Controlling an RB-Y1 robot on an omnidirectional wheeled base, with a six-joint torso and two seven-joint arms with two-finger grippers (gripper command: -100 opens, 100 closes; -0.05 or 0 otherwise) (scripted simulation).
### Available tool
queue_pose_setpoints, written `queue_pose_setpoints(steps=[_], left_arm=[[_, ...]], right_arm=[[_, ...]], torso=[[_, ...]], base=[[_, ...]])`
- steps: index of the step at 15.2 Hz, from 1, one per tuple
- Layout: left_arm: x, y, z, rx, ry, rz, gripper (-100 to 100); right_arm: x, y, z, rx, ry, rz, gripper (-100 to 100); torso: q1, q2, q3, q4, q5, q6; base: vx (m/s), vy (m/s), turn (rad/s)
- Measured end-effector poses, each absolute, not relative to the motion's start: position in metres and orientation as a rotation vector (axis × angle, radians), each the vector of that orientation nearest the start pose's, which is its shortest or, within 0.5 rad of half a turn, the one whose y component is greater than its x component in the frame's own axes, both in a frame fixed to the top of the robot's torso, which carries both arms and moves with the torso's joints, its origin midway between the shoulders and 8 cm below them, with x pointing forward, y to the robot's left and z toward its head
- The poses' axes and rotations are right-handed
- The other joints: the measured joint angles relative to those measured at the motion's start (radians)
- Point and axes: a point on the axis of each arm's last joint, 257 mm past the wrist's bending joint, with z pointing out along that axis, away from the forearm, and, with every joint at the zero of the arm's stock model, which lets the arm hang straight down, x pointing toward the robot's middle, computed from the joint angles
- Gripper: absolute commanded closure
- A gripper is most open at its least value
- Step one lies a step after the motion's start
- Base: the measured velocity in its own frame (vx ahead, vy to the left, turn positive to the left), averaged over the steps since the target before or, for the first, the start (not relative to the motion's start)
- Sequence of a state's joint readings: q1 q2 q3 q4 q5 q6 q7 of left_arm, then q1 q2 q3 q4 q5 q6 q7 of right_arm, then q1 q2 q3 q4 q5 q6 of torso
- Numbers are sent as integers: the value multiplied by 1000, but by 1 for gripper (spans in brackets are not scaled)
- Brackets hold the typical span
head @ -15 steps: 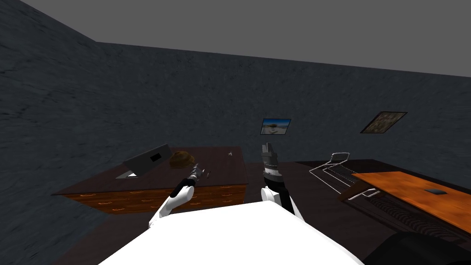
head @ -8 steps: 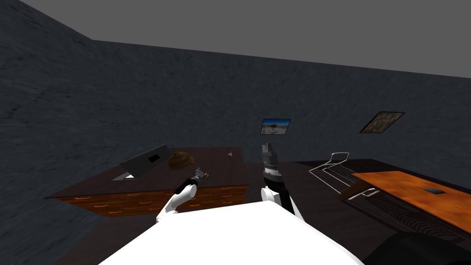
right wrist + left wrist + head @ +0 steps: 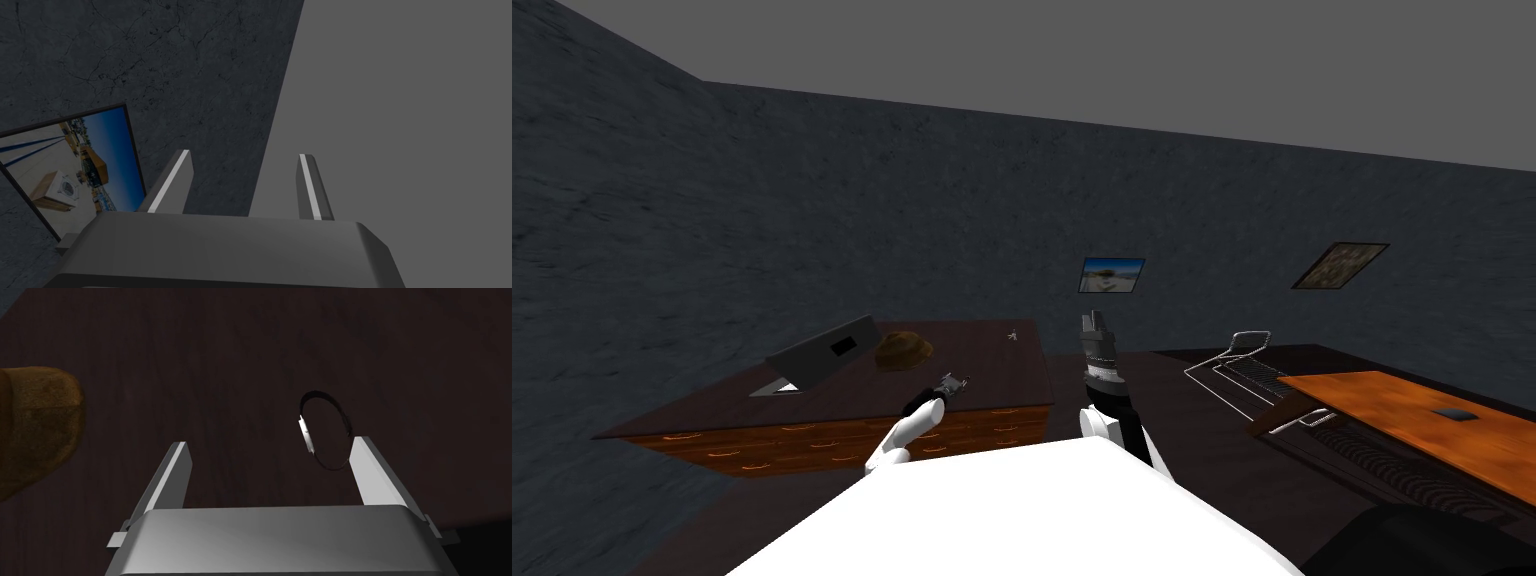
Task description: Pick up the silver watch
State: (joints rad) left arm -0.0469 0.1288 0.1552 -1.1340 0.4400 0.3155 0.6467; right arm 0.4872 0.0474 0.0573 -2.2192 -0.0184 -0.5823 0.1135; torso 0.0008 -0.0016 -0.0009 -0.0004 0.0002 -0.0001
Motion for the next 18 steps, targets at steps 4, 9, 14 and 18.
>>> queue_pose_setpoints(steps=[4, 9, 14, 18], left_arm=[[462, 311, -490, -2634, 574, -1167, -100], [452, 295, -514, -2777, 497, -1108, -100], [444, 281, -529, -2885, 432, -1051, -100], [441, 269, -537, -2893, 432, -1047, -100]], right_arm=[[344, -266, 17, 643, 566, 1274, 0], [344, -266, 17, 643, 566, 1274, 0], [344, -266, 17, 643, 566, 1274, 0], [344, -266, 17, 643, 566, 1274, 0]], torso=[[0, 0, 0, 0, 0, 0], [2, -1, 0, 0, 0, 0], [1, 0, 0, 0, 0, 0], [2, -3, -1, 0, 0, 0]], base=[[20, 13, -6], [25, 28, -3], [20, 26, 3], [56, 41, 18]])
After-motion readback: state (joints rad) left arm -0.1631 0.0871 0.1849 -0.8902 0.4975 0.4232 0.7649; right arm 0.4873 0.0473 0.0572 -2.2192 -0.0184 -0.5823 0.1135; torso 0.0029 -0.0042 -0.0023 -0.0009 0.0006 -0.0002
